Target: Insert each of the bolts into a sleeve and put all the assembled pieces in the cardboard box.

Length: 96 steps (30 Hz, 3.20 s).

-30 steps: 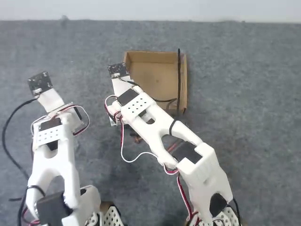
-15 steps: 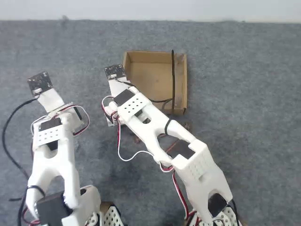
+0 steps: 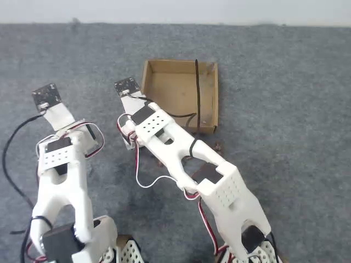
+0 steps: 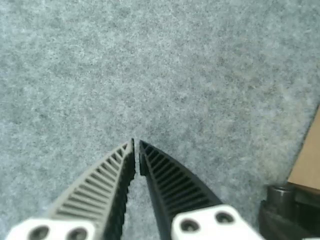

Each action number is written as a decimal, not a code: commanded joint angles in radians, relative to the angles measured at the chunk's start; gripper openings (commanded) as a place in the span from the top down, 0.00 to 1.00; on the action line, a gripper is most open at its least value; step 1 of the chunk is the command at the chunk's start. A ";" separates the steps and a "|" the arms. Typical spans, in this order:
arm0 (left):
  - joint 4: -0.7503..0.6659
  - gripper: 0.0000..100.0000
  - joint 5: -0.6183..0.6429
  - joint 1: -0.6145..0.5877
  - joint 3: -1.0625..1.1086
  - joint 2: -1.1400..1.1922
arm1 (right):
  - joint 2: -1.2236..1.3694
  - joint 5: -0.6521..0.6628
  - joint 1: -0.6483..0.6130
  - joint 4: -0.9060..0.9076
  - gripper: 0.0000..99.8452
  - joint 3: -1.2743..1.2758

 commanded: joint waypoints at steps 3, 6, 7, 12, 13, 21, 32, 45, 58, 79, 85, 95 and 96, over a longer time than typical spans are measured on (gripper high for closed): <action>-0.025 0.98 0.003 0.009 -0.047 0.002 | 0.007 0.018 -0.012 0.108 0.98 -0.075; -0.025 0.98 0.003 0.009 -0.045 0.002 | -0.019 0.021 -0.007 0.205 0.99 -0.135; -0.025 0.98 0.003 0.009 -0.045 0.002 | -0.035 0.035 -0.007 0.236 0.99 -0.143; -0.025 0.98 0.003 0.011 -0.042 0.002 | -0.133 0.091 -0.008 0.372 0.99 -0.143; -0.025 0.98 0.003 0.011 -0.042 0.002 | -0.157 0.092 -0.002 0.398 0.99 -0.143; -0.025 0.98 0.003 0.011 -0.041 0.002 | -0.334 0.095 0.091 0.584 0.99 -0.140; -0.025 0.98 0.003 0.011 -0.039 0.002 | -0.512 0.095 0.311 0.656 0.99 -0.043; -0.025 0.98 0.003 0.018 -0.039 0.002 | -0.831 0.130 0.544 0.357 0.99 0.491; -0.025 0.98 0.002 0.043 -0.028 0.002 | -1.127 0.275 0.840 0.051 0.99 1.100; 0.038 0.98 -0.153 0.226 -0.074 -0.031 | -1.297 0.489 1.179 -0.338 0.99 1.507; 0.298 0.98 -0.281 0.489 -0.243 -0.091 | -1.297 0.509 1.179 -0.354 0.99 1.510; 0.361 0.98 -0.336 0.937 -0.320 -0.052 | -1.297 0.523 1.179 -0.380 0.99 1.525; 0.342 0.98 -0.350 0.959 -0.320 -0.041 | -1.297 0.523 1.179 -0.380 0.99 1.525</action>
